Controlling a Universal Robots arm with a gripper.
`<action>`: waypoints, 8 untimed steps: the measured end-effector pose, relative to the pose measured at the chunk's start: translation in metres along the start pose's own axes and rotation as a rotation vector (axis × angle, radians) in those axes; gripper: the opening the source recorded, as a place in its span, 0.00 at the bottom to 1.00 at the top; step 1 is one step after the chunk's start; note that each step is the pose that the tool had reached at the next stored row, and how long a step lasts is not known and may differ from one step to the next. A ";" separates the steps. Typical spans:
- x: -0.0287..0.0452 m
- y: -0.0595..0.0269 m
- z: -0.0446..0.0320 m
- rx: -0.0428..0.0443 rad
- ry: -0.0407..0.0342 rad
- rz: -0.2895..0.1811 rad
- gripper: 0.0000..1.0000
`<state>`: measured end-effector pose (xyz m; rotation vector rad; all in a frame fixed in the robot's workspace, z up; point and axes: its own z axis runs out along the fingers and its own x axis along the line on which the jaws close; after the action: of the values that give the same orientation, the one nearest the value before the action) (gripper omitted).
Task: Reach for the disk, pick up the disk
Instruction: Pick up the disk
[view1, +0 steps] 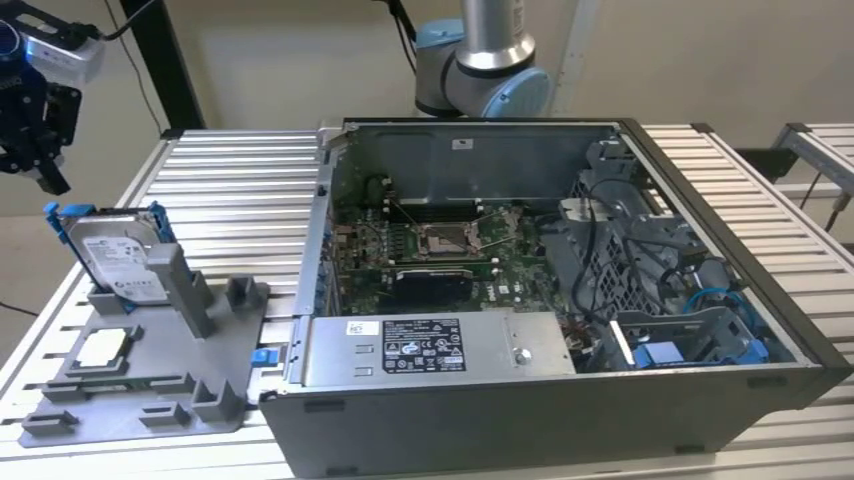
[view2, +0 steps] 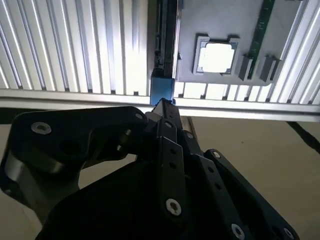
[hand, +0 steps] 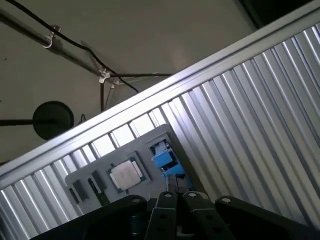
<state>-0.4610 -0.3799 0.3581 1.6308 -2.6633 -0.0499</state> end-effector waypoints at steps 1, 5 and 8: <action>0.0000 0.0000 0.0000 0.0012 0.0000 -0.019 0.00; 0.0000 -0.0001 0.0001 0.0054 0.0002 -0.085 0.00; -0.0001 -0.0003 0.0006 0.0055 0.0016 -0.129 0.00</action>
<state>-0.4607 -0.3799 0.3575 1.8009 -2.5559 -0.0430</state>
